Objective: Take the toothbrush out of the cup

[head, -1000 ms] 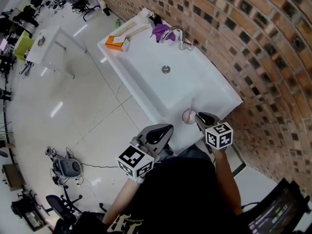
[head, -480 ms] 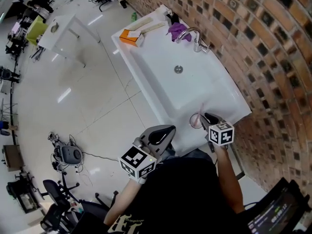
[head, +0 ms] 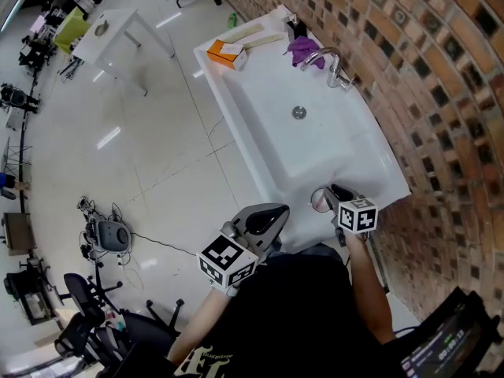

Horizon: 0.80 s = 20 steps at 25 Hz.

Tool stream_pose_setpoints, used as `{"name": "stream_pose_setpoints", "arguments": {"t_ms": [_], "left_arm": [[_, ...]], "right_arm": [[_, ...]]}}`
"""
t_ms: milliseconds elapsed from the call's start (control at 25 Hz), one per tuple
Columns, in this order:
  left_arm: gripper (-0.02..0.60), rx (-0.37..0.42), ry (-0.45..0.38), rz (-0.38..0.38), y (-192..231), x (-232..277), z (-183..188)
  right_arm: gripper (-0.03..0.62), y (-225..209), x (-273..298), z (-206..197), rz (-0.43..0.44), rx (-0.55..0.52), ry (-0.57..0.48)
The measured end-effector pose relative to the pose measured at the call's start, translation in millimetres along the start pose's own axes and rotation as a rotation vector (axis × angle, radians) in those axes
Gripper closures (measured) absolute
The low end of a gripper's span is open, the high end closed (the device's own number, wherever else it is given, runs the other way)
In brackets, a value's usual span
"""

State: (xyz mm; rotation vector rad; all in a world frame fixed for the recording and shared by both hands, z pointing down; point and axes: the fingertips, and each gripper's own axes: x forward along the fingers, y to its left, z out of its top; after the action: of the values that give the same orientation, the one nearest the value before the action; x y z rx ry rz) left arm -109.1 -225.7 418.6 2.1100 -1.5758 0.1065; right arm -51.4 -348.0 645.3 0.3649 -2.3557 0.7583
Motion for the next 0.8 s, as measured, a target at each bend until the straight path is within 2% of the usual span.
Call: {"name": "stream_pose_setpoints", "arguments": {"t_ms": [600, 640, 720, 800], "left_arm": [[0.584, -0.011, -0.004, 0.034, 2, -2, 0], [0.584, -0.010, -0.004, 0.035, 2, -2, 0], [0.584, -0.009, -0.006, 0.038, 2, -2, 0], [0.584, -0.011, -0.007, 0.040, 2, -3, -1]], "right_arm": [[0.522, 0, 14, 4, 0.061, 0.039, -0.016], [0.527, -1, 14, 4, 0.062, 0.045, -0.019], [0.577, -1, 13, 5, 0.063, 0.060, -0.028], [0.586, -1, 13, 5, 0.065, 0.078, -0.035]]}}
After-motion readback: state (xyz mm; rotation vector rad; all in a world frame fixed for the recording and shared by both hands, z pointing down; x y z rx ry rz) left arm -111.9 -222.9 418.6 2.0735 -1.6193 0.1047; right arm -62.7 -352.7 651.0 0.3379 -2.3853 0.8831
